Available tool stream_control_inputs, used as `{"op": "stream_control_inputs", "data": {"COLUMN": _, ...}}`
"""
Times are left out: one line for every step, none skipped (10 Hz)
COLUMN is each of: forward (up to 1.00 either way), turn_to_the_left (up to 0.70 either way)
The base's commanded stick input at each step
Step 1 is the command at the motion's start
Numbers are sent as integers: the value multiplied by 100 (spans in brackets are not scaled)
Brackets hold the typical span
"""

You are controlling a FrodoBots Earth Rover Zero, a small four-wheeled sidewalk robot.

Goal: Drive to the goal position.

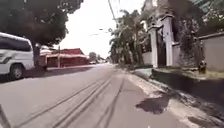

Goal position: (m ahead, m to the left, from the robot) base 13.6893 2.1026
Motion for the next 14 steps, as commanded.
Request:
{"op": "stream_control_inputs", "data": {"forward": 100, "turn_to_the_left": 0}}
{"op": "stream_control_inputs", "data": {"forward": 100, "turn_to_the_left": 0}}
{"op": "stream_control_inputs", "data": {"forward": 100, "turn_to_the_left": 0}}
{"op": "stream_control_inputs", "data": {"forward": 100, "turn_to_the_left": 13}}
{"op": "stream_control_inputs", "data": {"forward": 100, "turn_to_the_left": 24}}
{"op": "stream_control_inputs", "data": {"forward": 100, "turn_to_the_left": 17}}
{"op": "stream_control_inputs", "data": {"forward": 100, "turn_to_the_left": 11}}
{"op": "stream_control_inputs", "data": {"forward": 100, "turn_to_the_left": 4}}
{"op": "stream_control_inputs", "data": {"forward": 100, "turn_to_the_left": 0}}
{"op": "stream_control_inputs", "data": {"forward": 100, "turn_to_the_left": 0}}
{"op": "stream_control_inputs", "data": {"forward": 100, "turn_to_the_left": 0}}
{"op": "stream_control_inputs", "data": {"forward": 100, "turn_to_the_left": 0}}
{"op": "stream_control_inputs", "data": {"forward": 100, "turn_to_the_left": 0}}
{"op": "stream_control_inputs", "data": {"forward": 100, "turn_to_the_left": 0}}
